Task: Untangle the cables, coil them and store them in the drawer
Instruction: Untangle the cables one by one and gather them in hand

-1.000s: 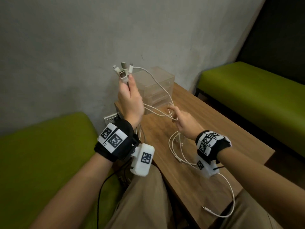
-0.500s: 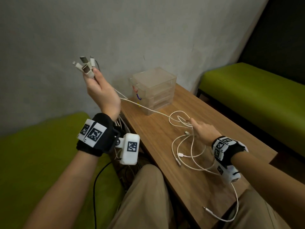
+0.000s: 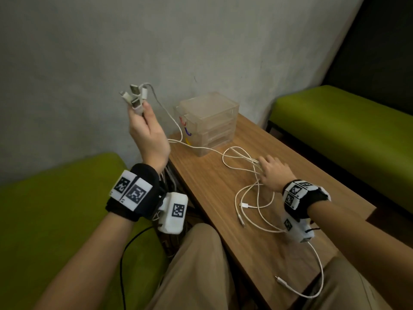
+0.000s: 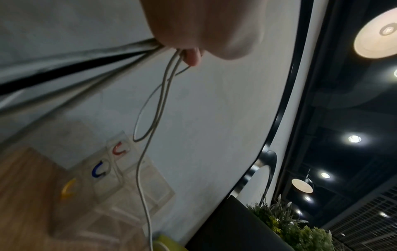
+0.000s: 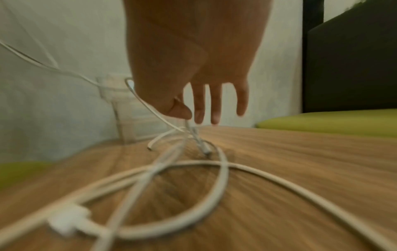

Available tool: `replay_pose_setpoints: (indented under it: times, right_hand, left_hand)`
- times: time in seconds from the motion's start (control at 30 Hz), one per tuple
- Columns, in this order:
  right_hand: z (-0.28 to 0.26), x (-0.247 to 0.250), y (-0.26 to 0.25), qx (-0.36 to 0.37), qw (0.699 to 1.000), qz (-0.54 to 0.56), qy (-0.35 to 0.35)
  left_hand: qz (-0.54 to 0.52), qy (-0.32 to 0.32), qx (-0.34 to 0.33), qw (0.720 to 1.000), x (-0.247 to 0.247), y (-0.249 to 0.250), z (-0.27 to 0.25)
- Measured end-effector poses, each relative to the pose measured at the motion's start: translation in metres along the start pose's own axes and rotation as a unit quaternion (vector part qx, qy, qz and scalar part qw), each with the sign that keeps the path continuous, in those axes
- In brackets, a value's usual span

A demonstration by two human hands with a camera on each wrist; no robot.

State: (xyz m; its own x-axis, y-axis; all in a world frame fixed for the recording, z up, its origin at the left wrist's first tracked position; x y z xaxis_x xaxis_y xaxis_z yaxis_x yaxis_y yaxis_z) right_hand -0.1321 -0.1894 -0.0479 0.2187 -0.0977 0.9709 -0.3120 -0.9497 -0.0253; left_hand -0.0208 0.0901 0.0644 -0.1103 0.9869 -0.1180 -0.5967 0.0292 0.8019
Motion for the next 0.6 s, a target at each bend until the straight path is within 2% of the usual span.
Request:
replay_pose_setpoints:
  times: [0.07, 0.17, 0.23, 0.33, 0.5, 0.53, 0.6]
  right_hand:
    - [0.002, 0.011, -0.023, 0.044, 0.998, 0.023, 0.049]
    - [0.008, 0.014, -0.044, 0.128, 0.991, 0.041, 0.025]
    - [0.012, 0.012, -0.045, 0.140, 0.989, 0.046, 0.022]
    - [0.014, 0.013, -0.039, 0.084, 0.993, 0.074, 0.029]
    - [0.014, 0.022, -0.027, 0.007, 0.990, 0.082, 0.118]
    - [0.015, 0.023, -0.020, -0.020, 0.991, 0.073, 0.110]
    - [0.013, 0.022, 0.001, -0.090, 0.993, 0.052, 0.053]
  left_hand:
    - [-0.003, -0.013, 0.011, 1.000, -0.008, -0.002, -0.009]
    - [0.013, -0.024, 0.004, 1.000, -0.011, 0.001, -0.013]
    - [0.057, -0.049, -0.012, 0.997, -0.007, 0.002, -0.011]
    - [0.135, -0.074, -0.044, 0.987, 0.005, 0.001, -0.007]
    - [0.247, -0.069, -0.067, 0.964, 0.020, -0.001, -0.007]
    - [0.256, -0.059, -0.064, 0.963, 0.024, 0.002, -0.006]
    - [0.274, -0.020, -0.054, 0.960, 0.036, 0.006, 0.003]
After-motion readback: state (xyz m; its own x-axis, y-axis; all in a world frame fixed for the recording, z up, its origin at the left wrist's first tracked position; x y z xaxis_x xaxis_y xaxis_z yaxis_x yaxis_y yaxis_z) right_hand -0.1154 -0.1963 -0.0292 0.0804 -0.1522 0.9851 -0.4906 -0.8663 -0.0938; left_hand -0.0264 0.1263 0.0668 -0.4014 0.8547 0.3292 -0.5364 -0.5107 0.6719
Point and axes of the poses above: each hand's wrist, its own z-axis towards the middle knuckle, its own x-axis out of the back of the hand, y = z × x, the point moved 2 cm from there along z, towards the middle knuckle, and after that the axes turned 9 degrees about -y, right-handed, at the moved point
